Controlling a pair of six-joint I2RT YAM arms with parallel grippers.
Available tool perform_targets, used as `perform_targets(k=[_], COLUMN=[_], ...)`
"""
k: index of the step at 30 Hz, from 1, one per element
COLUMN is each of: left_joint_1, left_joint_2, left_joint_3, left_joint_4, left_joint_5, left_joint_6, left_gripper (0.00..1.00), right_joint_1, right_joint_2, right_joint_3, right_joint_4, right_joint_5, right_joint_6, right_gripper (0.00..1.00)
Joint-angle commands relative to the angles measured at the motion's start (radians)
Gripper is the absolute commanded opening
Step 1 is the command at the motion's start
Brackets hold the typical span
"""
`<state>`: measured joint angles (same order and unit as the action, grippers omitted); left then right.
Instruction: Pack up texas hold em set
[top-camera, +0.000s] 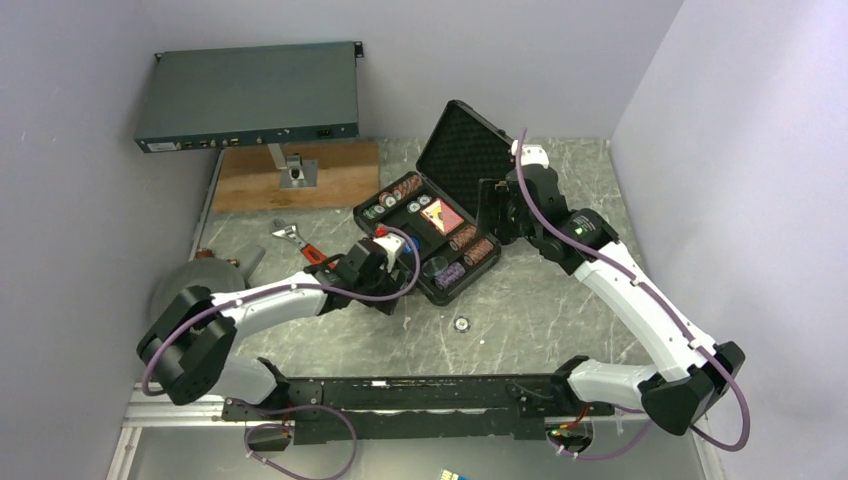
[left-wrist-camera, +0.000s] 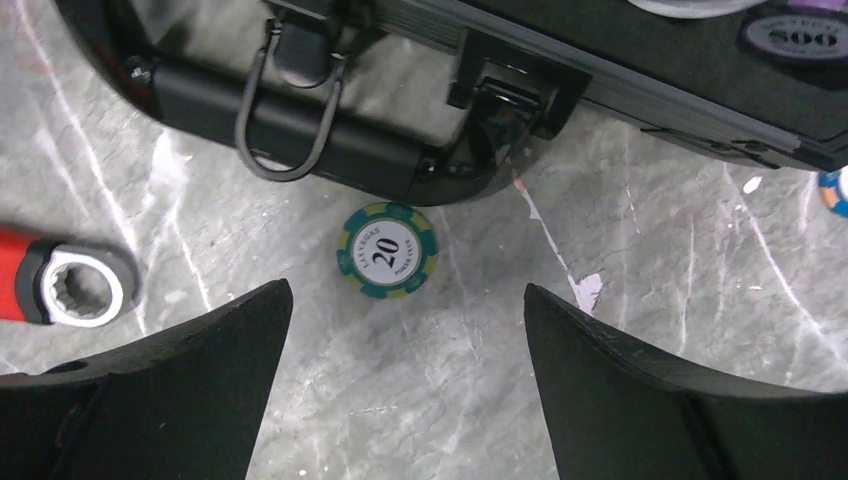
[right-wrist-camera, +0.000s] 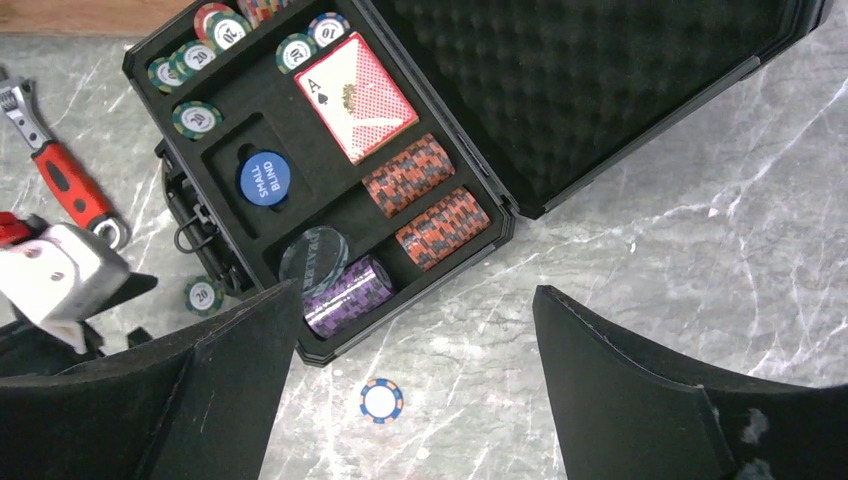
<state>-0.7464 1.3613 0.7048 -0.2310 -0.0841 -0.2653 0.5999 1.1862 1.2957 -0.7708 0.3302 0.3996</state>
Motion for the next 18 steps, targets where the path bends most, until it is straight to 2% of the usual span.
perform_targets(k=[1,10,15,18], left_joint_1=[-0.047,-0.051,-0.051,-0.051], left_joint_2=[0.057,0.181,0.215,0.223], left_joint_3=[0.043,0.050,0.047,0.043], left_joint_4=[0.092,0.114,0.109,0.083], left_joint_5=[-0.092,-0.162,-0.164,-0.159], left_joint_6=[0.034,0.032,0.024,0.010], left_gripper=[0.91,0.84,0.64,0.62], right_joint_1=[-0.005,-0.005,-0.005,-0.005], right_joint_2=[-0.033,-0.032,-0.014,-0.006], right_joint_3=[-0.014,-0.046,-0.039,-0.034], right_joint_4=[0.049,0.082,0.084,0.082], right_joint_5=[-0.027,-0.070,-0.083,-0.083], right_joint_6=[-0.029,-0.030,-0.030,-0.030], right_gripper=[0.89,0.89,0.89,0.89])
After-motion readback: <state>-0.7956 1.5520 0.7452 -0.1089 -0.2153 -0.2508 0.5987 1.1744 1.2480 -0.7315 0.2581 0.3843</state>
